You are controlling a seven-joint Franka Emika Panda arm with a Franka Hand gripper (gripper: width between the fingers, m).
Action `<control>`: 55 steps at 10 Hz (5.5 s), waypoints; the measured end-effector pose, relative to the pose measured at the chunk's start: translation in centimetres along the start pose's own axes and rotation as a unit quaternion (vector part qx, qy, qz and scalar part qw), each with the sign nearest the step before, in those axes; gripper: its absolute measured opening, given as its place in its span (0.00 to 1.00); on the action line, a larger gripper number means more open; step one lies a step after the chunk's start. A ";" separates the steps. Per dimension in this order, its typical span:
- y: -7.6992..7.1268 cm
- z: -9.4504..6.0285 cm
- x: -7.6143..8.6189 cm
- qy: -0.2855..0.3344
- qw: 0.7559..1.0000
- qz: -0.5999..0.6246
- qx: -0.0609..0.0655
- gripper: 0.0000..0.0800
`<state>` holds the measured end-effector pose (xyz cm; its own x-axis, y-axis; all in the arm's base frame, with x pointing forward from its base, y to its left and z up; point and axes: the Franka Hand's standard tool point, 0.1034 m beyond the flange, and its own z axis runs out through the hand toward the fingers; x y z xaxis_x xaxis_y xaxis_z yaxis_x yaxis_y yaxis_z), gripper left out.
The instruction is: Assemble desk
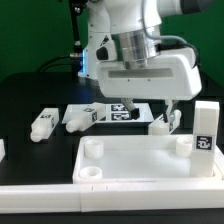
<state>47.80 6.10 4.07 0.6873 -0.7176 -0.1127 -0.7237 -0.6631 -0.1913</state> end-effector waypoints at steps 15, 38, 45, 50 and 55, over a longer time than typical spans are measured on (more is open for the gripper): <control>-2.5 -0.8 -1.3 -0.387 0.913 -0.128 -0.030 0.81; 0.8 0.7 -2.7 -0.461 0.887 -0.014 -0.029 0.36; -2.9 -6.5 2.0 -0.264 0.961 -0.083 0.024 0.36; -5.0 -12.0 9.0 -0.095 0.979 -0.161 0.074 0.36; -6.1 -12.1 14.0 0.121 0.964 -0.228 0.056 0.36</control>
Offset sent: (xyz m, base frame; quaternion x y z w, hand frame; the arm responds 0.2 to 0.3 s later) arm 0.0226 0.0250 0.0254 -0.0263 -0.2086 -0.2722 0.9390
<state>61.11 -2.46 15.49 0.8885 -0.3935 0.2361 -0.3282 -0.9044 -0.2725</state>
